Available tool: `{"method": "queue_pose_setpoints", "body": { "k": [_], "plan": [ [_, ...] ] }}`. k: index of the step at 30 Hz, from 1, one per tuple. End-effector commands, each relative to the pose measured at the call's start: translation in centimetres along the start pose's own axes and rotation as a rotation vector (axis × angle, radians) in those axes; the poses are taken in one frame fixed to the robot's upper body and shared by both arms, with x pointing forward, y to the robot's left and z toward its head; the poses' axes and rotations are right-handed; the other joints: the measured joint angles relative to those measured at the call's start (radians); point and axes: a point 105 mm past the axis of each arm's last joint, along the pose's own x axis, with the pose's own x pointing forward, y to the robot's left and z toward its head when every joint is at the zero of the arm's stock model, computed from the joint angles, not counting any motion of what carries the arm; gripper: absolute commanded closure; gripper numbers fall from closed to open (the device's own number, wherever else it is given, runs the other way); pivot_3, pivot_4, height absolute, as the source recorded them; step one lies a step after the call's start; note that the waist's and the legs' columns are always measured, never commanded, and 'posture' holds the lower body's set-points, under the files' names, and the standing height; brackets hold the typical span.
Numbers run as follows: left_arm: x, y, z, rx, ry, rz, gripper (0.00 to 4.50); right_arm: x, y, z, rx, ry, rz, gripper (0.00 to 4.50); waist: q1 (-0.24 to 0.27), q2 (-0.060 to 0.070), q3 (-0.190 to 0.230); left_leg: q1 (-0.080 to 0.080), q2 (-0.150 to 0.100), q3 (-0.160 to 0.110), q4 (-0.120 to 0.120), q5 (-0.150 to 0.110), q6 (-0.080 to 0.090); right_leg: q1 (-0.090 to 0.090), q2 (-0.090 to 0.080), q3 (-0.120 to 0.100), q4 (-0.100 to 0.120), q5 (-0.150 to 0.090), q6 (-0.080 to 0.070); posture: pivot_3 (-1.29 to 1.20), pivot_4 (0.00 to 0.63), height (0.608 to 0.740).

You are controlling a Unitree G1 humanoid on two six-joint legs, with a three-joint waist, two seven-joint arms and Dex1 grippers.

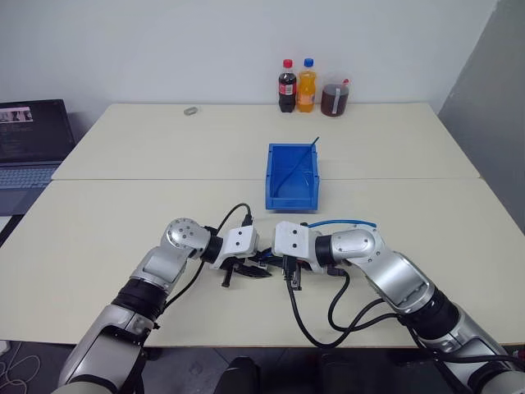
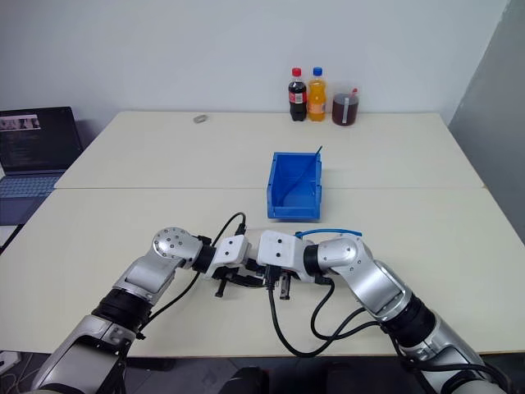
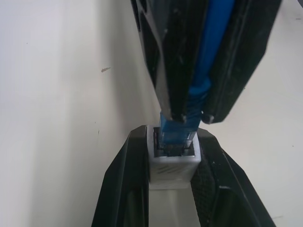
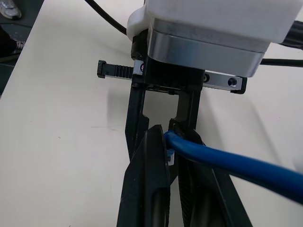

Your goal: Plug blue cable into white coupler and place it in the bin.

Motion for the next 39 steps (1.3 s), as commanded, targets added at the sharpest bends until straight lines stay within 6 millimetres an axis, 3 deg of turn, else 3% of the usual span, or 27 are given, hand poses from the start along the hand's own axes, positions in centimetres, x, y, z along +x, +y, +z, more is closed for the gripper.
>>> {"method": "queue_pose_setpoints", "body": {
  "k": [1,13,23,27,33,35,39],
  "plan": [
    [1.5,-1.2,-0.8,-0.021,0.031,-0.057,3.69,2.1,3.0,-2.6,0.073,0.074,0.117,4.50,0.000,0.000,-0.003,0.000,0.000,0.000,0.000,0.000,0.000,0.000,0.000,0.000,0.000,0.000,0.000,0.00,0.150,0.740],
    [1.4,-1.5,-0.7,-0.016,0.020,-0.062,3.69,2.9,3.7,-4.6,0.212,0.078,0.115,4.50,-0.006,0.005,-0.019,0.003,0.001,0.000,-0.003,0.000,0.000,0.003,0.001,0.000,-0.004,0.000,0.000,0.00,0.150,0.740],
    [1.5,-1.6,-0.6,-0.021,0.007,-0.055,3.69,3.6,4.9,-5.9,0.212,0.111,0.144,4.50,-0.010,0.006,-0.019,0.009,0.001,0.000,-0.005,0.000,0.000,0.007,0.001,0.001,-0.005,-0.001,-0.001,0.00,0.150,0.740],
    [1.5,-1.6,-0.6,-0.024,0.005,-0.051,3.69,3.5,4.8,-5.6,0.210,0.096,0.142,4.50,-0.014,0.006,-0.019,0.013,0.002,0.000,-0.007,0.000,0.000,0.007,0.001,0.000,-0.005,-0.002,-0.002,0.00,0.150,0.740],
    [1.3,-1.3,-1.1,-0.034,0.013,-0.002,3.69,2.4,2.8,-4.2,0.187,0.034,0.057,4.50,-0.015,0.006,-0.019,0.016,0.002,0.000,-0.011,0.000,0.000,0.008,0.001,0.001,-0.006,-0.004,-0.001,0.00,0.150,0.740],
    [1.2,-1.3,-1.0,-0.042,0.004,0.004,2.99,2.0,2.5,-3.9,0.174,0.023,0.038,4.50,-0.015,0.006,-0.018,0.016,0.001,0.000,-0.011,0.000,0.000,0.008,0.000,0.001,-0.006,-0.004,-0.001,0.00,0.150,0.740],
    [0.4,-1.3,-1.3,-0.040,0.007,0.021,2.27,0.8,1.9,-2.7,0.149,-0.021,-0.005,4.50,-0.008,0.002,-0.013,0.015,0.001,-0.001,-0.011,0.000,0.000,0.007,0.000,0.000,-0.007,-0.004,-0.001,0.00,0.150,0.740]
  ]
}}
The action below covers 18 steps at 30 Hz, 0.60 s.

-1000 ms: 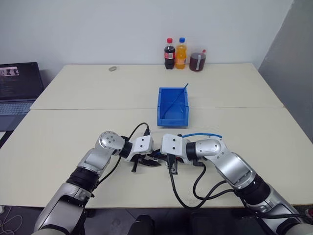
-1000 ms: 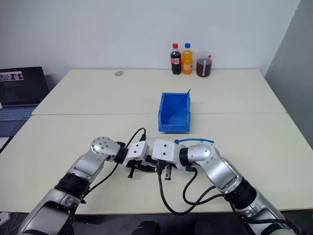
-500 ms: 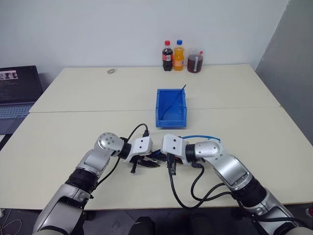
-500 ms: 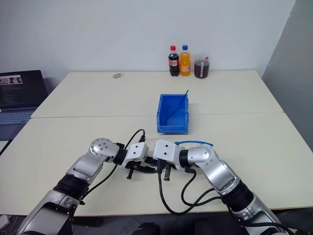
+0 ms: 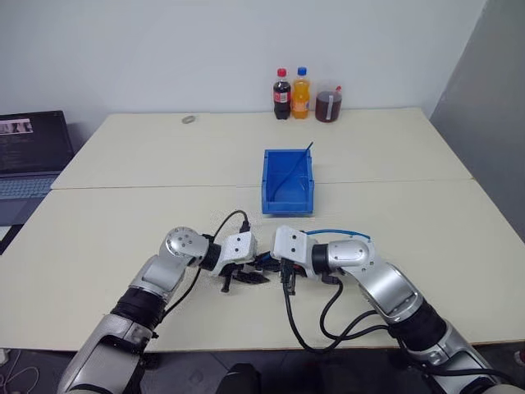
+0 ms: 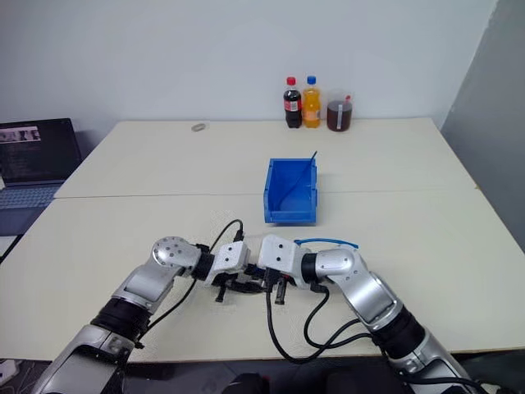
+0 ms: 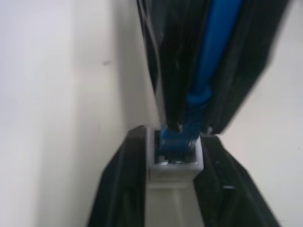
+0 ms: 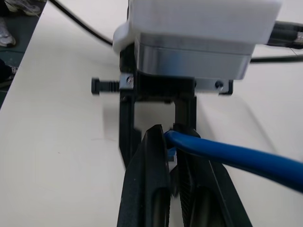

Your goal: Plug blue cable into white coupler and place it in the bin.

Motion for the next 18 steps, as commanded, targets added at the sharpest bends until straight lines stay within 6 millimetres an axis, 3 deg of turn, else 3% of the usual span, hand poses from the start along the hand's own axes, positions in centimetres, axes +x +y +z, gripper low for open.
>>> {"method": "queue_pose_setpoints", "body": {
  "k": [1,8,11,18],
  "plan": [
    [-0.5,-0.5,-0.6,0.005,0.023,-0.001,2.14,-0.6,0.7,-1.4,0.068,0.041,0.006,4.50,0.002,-0.001,0.002,-0.001,0.000,0.000,0.000,0.000,0.000,0.000,0.000,0.000,0.000,0.000,0.000,0.00,0.150,0.740],
    [-3.3,0.3,-0.4,-0.043,-0.027,0.139,0.72,-3.1,-1.8,1.6,0.103,-0.057,-0.103,4.50,-0.009,-0.003,0.007,-0.015,0.001,-0.002,-0.001,0.000,0.000,-0.011,0.000,0.001,0.001,0.001,-0.002,0.00,0.150,0.740],
    [-4.8,1.2,0.7,-0.079,-0.092,0.230,0.72,-4.8,-3.1,3.2,0.140,-0.114,-0.156,4.50,-0.009,-0.005,0.018,-0.017,0.001,-0.003,-0.001,0.000,0.000,-0.013,0.000,0.001,0.001,0.001,-0.003,0.00,0.150,0.740],
    [-9.0,3.7,3.5,-0.173,-0.211,0.419,0.72,-9.5,-8.8,7.2,0.278,-0.292,-0.316,4.50,-0.008,-0.008,0.025,-0.036,0.000,-0.003,0.006,0.002,-0.003,-0.029,-0.001,0.000,0.003,0.004,-0.007,0.00,0.150,0.740]
  ]
}}
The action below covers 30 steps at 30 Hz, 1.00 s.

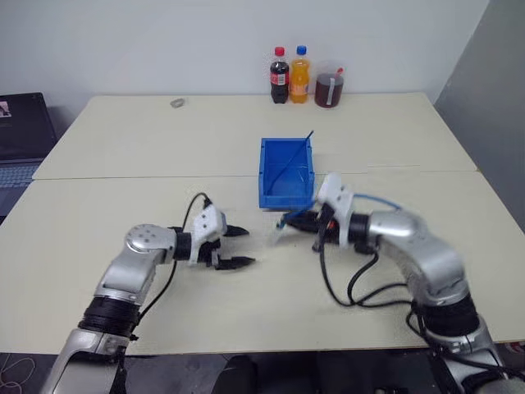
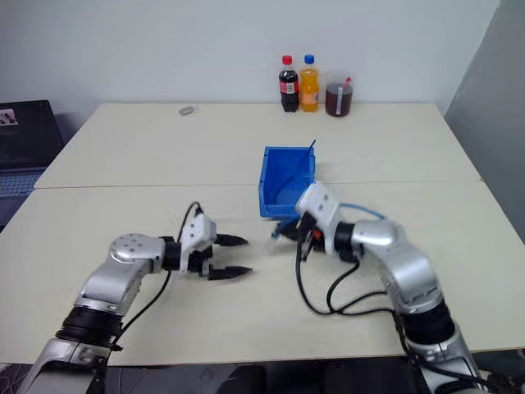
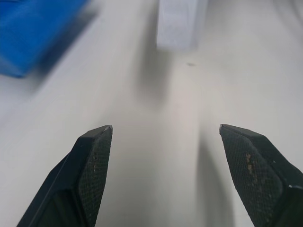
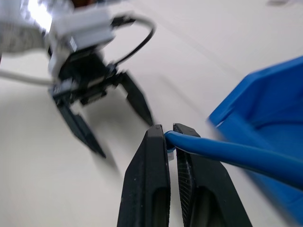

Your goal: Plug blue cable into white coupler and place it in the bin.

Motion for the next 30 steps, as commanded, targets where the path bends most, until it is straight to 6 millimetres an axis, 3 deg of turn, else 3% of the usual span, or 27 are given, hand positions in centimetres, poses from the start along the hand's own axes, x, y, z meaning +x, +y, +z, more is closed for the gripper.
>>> {"method": "queue_pose_setpoints", "body": {
  "k": [1,9,11,15,21,27,30],
  "plan": [
    [-1.6,1.3,2.8,0.028,-0.063,0.072,0.72,-0.4,-2.2,3.1,0.050,-0.095,-0.043,4.50,0.000,0.000,0.000,0.000,0.000,0.000,0.000,0.000,0.000,0.000,0.000,0.000,0.000,0.000,0.000,0.00,0.150,0.740],
    [-1.9,2.5,2.9,0.081,-0.022,0.126,0.72,3.8,-9.4,3.1,0.064,0.005,-0.148,4.50,-0.008,0.001,0.002,0.000,-0.001,0.005,-0.001,-0.001,0.001,-0.001,0.000,0.000,0.000,0.000,0.000,0.00,0.150,0.740],
    [-1.7,2.5,3.0,0.091,-0.020,0.122,0.69,4.7,-10.4,2.8,0.059,0.046,-0.156,3.84,-0.010,0.001,0.002,0.000,-0.001,0.007,0.000,0.000,0.000,-0.002,0.000,0.001,0.000,0.000,0.000,0.00,0.150,0.740],
    [-1.3,2.4,2.9,0.110,-0.012,0.116,0.69,5.5,-12.1,2.7,0.021,0.111,-0.179,2.96,-0.015,0.001,0.003,-0.001,-0.002,0.009,0.000,0.001,-0.001,-0.003,-0.001,0.002,0.000,0.000,-0.001,0.00,0.150,0.740],
    [-0.7,2.4,2.8,0.125,-0.007,0.109,0.69,4.8,-13.3,2.6,-0.061,0.189,-0.169,1.52,-0.015,0.001,0.003,-0.002,-0.002,0.009,0.000,0.001,-0.001,-0.003,-0.001,0.002,0.000,0.001,-0.001,0.00,0.150,0.740],
    [-0.4,2.9,2.8,0.127,-0.013,0.117,0.69,1.9,-14.4,0.9,-0.192,0.335,-0.130,0.02,-0.016,0.001,0.003,-0.002,-0.002,0.010,0.001,0.001,-0.001,-0.003,-0.001,0.002,0.001,0.001,-0.001,0.00,0.150,0.740],
    [-0.8,3.4,2.7,0.105,-0.022,0.158,0.69,0.0,-14.5,1.3,-0.180,0.307,-0.113,0.02,-0.016,0.001,0.003,-0.002,-0.002,0.010,0.002,0.001,-0.001,-0.003,-0.001,0.002,0.002,0.001,-0.001,0.00,0.150,0.740]
  ]
}}
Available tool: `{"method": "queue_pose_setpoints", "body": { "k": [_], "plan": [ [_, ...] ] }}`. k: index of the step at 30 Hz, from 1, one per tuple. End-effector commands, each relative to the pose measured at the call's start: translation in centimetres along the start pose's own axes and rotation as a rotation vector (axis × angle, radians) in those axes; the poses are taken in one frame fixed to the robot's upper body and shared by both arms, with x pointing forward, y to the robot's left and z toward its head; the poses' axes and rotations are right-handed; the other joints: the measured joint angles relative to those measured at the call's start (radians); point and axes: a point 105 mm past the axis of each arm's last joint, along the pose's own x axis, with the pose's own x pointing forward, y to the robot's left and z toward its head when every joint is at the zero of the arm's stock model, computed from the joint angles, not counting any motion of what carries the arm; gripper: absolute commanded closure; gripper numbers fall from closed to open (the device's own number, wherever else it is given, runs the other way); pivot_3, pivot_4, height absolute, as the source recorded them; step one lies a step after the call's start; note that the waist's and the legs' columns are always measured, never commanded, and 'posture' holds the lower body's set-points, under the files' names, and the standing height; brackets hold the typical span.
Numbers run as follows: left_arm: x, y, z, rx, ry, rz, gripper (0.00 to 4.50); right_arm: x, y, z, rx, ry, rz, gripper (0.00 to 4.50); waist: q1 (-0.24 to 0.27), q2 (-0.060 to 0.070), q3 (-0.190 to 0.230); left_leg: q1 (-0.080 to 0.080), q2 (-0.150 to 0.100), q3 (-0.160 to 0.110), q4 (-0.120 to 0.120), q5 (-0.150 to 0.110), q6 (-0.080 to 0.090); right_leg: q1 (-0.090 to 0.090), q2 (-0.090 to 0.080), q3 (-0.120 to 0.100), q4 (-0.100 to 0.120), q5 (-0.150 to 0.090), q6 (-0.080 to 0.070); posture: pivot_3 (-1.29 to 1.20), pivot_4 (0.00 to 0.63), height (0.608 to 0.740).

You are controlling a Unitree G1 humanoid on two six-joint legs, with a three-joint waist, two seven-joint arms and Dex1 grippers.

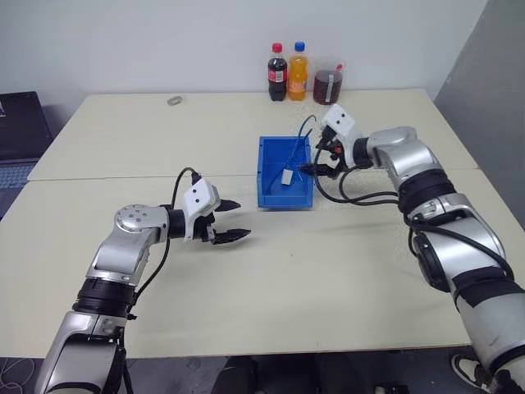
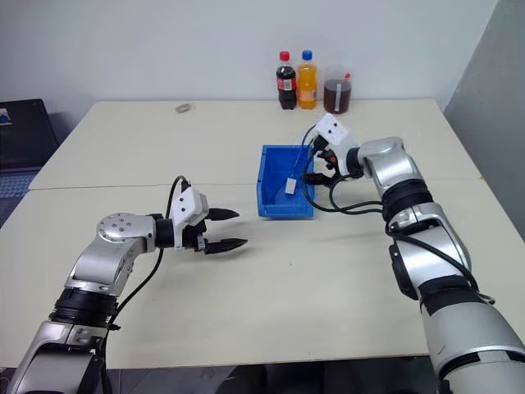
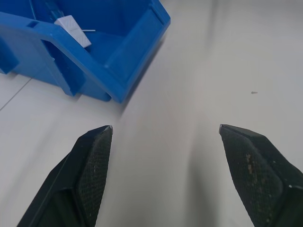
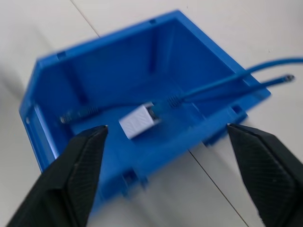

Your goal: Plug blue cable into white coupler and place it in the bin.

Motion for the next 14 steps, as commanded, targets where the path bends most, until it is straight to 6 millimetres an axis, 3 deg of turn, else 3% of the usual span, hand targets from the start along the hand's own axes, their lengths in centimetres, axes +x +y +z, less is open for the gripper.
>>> {"method": "queue_pose_setpoints", "body": {
  "k": [1,4,8,14],
  "plan": [
    [-0.8,1.4,0.5,-0.012,-0.025,0.080,0.69,-2.9,-0.4,1.3,-0.026,-0.101,0.017,0.02,0.001,0.000,0.000,0.000,0.000,0.000,0.000,0.000,0.000,0.000,0.000,0.000,0.000,0.000,0.000,0.00,0.150,0.740],
    [-1.9,2.2,0.3,-0.019,-0.006,0.139,0.69,-5.4,0.6,0.8,0.012,-0.177,0.033,0.02,0.003,0.000,0.000,-0.001,0.001,-0.001,0.001,0.000,0.000,0.000,0.000,-0.001,0.000,0.000,0.000,0.00,0.150,0.740],
    [-3.6,3.7,0.8,-0.028,-0.005,0.234,0.69,-9.1,2.6,-2.2,0.084,-0.187,-0.032,0.02,0.010,0.000,0.000,-0.009,0.002,-0.003,0.003,0.000,0.000,-0.005,-0.002,-0.003,0.005,0.000,0.000,0.00,0.150,0.740],
    [-4.6,4.4,1.6,0.009,-0.033,0.268,0.69,-10.7,4.2,-3.0,0.182,-0.224,-0.108,0.02,0.004,0.000,0.000,-0.010,0.000,0.003,0.007,0.000,0.001,-0.010,-0.005,0.000,0.012,0.000,0.000,0.00,0.150,0.740]
  ]
}}
